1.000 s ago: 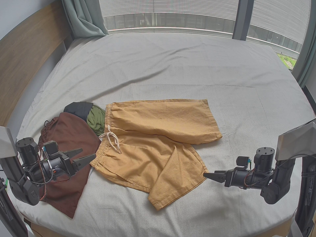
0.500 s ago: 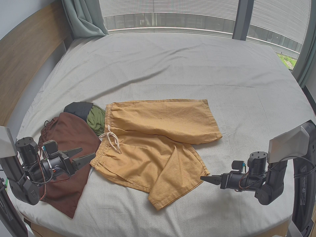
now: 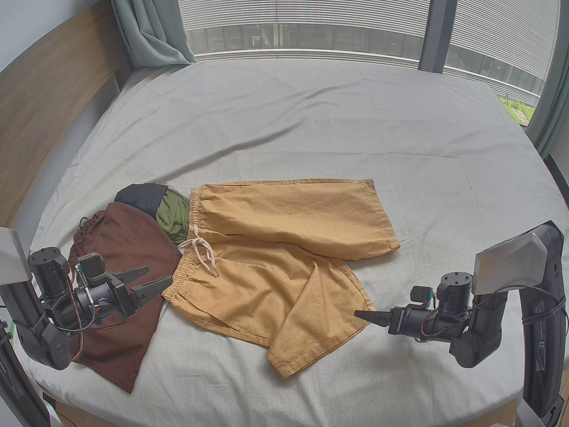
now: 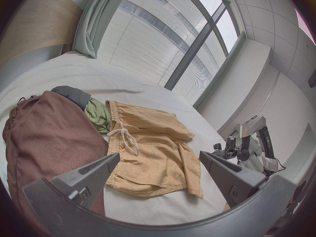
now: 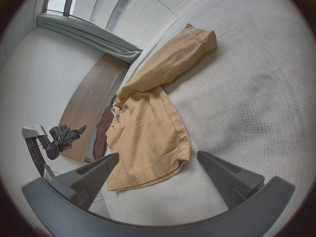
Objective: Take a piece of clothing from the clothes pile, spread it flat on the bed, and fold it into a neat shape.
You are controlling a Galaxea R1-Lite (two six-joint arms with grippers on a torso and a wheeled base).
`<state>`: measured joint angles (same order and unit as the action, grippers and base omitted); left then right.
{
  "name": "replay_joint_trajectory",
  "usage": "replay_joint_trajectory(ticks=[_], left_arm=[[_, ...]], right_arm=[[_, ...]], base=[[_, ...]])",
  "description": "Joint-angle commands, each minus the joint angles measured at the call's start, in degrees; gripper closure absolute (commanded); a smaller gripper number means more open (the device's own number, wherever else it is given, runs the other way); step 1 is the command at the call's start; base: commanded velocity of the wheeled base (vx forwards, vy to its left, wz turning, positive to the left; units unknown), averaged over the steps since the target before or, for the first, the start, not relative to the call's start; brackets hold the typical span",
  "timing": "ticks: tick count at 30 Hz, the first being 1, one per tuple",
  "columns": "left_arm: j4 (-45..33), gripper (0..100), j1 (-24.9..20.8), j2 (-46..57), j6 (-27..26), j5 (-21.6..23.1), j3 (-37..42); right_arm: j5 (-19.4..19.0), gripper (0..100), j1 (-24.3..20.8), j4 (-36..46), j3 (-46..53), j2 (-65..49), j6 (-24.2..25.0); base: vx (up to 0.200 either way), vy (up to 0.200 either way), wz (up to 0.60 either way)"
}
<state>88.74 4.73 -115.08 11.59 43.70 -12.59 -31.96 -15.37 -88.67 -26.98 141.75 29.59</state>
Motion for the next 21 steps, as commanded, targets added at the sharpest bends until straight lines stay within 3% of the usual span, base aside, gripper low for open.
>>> replay_joint_trajectory(ticks=[1,13,21], left_arm=[[0.0,0,0.0,-0.1,0.0,0.0,0.0],[0.0,0,0.0,-0.1,-0.1,0.1,0.1],[0.0,0,-0.2,-0.1,-0.3,0.2,0.3]], right_arm=[[0.1,100,-0.4,0.1,-0.6,1.1,0.1],[0.3,100,0.5,0.1,-0.3,1.0,0.0],[2.6,100,5.0,0.2,-1.8,-1.7,-0.2]], base=[[0.000,0.000,0.00],[0.000,0.000,0.00],[0.000,0.000,0.00]])
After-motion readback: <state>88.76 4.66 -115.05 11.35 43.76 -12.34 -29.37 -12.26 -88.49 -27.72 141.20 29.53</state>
